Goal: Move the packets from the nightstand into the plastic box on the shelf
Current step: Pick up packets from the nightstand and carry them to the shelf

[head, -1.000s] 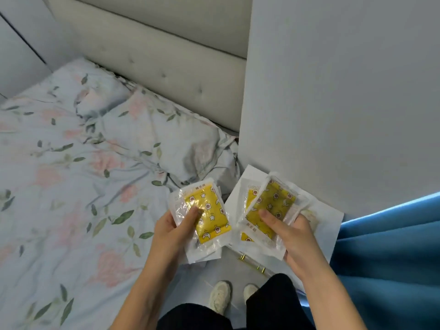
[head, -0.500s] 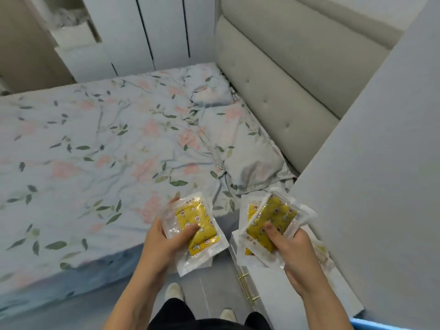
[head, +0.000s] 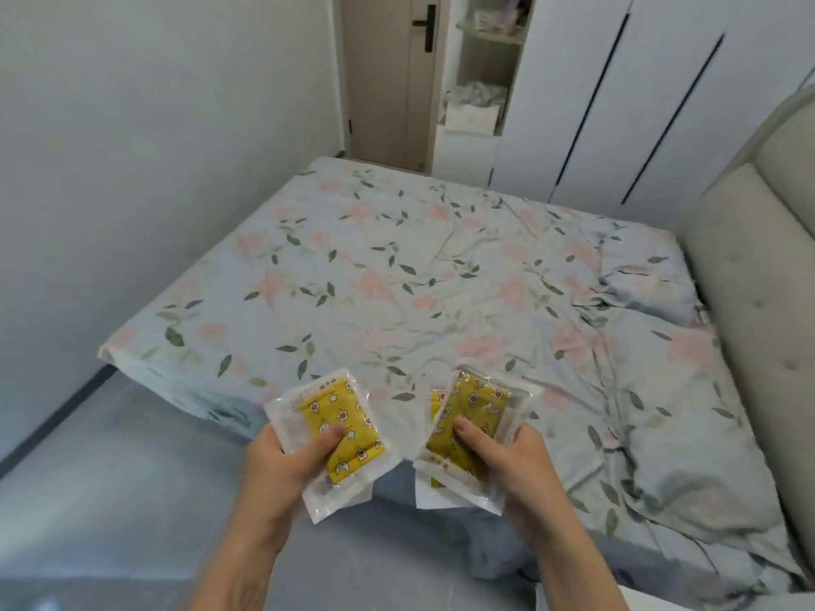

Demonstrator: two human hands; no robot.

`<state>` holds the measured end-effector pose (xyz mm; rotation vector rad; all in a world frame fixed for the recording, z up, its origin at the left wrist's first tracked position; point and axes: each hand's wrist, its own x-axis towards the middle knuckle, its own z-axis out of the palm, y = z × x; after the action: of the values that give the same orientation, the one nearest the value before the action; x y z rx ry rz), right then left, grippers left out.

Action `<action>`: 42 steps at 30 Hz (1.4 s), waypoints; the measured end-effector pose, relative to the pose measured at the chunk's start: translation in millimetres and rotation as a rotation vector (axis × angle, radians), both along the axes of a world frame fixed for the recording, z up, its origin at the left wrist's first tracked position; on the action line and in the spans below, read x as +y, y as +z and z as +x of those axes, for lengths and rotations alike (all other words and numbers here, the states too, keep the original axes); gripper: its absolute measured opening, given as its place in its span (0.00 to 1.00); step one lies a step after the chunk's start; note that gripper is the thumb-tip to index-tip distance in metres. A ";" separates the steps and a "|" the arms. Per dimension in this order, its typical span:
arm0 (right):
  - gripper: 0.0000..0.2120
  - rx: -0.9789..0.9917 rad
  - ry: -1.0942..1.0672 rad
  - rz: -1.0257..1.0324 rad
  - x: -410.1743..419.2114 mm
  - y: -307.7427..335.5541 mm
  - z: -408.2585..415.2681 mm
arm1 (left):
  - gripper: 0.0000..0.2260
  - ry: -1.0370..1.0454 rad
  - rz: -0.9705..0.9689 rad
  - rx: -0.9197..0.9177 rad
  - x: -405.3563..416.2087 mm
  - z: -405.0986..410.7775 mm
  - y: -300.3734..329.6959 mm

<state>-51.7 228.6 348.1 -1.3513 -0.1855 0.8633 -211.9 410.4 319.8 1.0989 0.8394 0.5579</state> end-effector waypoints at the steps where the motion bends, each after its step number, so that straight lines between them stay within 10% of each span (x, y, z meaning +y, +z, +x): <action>1: 0.15 0.004 0.046 0.008 29.4 -0.5 -8.3 | 0.17 0.046 0.000 -0.002 19.4 -14.4 2.0; 19: 0.12 -0.032 0.561 -0.042 399.2 -15.3 -133.4 | 0.18 0.603 -0.067 0.045 272.3 -185.2 -15.7; 42: 0.17 -0.065 0.678 -0.119 895.6 -13.2 -146.9 | 0.19 0.653 -0.004 0.117 742.1 -225.1 22.8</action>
<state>-198.6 1124.2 334.8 -1.4460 -0.6785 1.4088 -437.0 1152.5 342.6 0.8455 1.3113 1.0375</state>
